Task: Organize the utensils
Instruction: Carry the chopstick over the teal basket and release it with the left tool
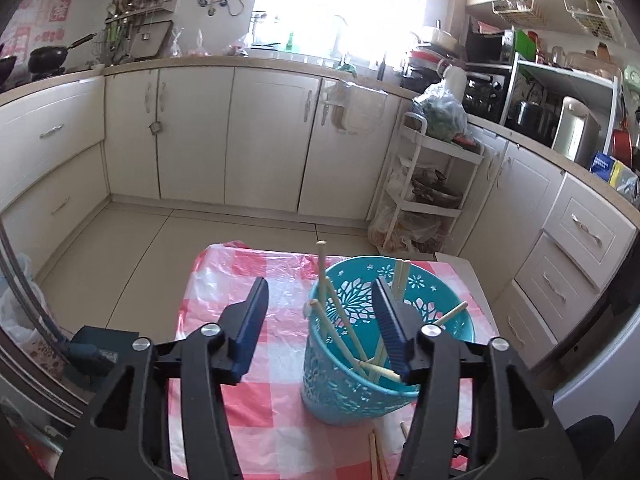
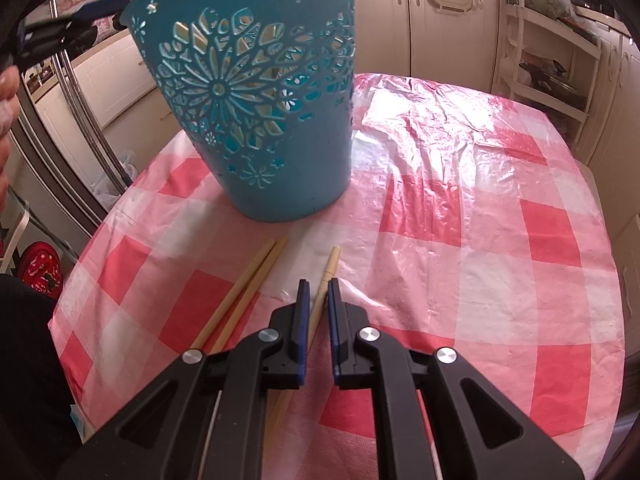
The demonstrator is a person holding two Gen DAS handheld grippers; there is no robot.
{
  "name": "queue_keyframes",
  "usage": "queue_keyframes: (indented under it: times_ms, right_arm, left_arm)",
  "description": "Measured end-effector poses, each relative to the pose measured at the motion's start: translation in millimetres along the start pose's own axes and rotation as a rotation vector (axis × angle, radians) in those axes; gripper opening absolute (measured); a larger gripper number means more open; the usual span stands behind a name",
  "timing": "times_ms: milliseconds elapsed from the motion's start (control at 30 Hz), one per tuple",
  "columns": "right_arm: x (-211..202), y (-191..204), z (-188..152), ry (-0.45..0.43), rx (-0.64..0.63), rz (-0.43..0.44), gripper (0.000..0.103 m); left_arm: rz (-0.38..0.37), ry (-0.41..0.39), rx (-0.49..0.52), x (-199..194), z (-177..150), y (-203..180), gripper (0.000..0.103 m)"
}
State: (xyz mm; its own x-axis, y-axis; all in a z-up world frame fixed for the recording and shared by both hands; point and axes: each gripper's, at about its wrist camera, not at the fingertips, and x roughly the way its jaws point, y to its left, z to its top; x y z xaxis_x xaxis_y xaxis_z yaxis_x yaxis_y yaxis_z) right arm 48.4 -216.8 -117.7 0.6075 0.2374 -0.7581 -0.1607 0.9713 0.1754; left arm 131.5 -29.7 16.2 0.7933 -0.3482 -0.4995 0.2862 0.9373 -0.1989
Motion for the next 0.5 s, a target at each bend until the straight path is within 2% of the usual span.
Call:
queue_keyframes:
  times_ms: [100, 267, 400, 500]
  right_arm:
    - [0, 0, 0, 0.001, 0.005, -0.008, 0.009]
    - [1, 16, -2, -0.001, -0.061, -0.099, 0.009]
    - [1, 30, -5, -0.009, -0.109, -0.175, 0.009]
    - [-1, 27, -5, 0.004, -0.086, -0.156, 0.007]
  left_arm:
    - [0.009, 0.004, -0.057, -11, -12, 19, 0.059]
    - [0.013, 0.049, -0.144, -8, -22, 47, 0.061]
    - [0.032, 0.039, -0.152, -10, -25, 55, 0.063]
    - [0.045, 0.054, -0.165, -6, -28, 60, 0.066]
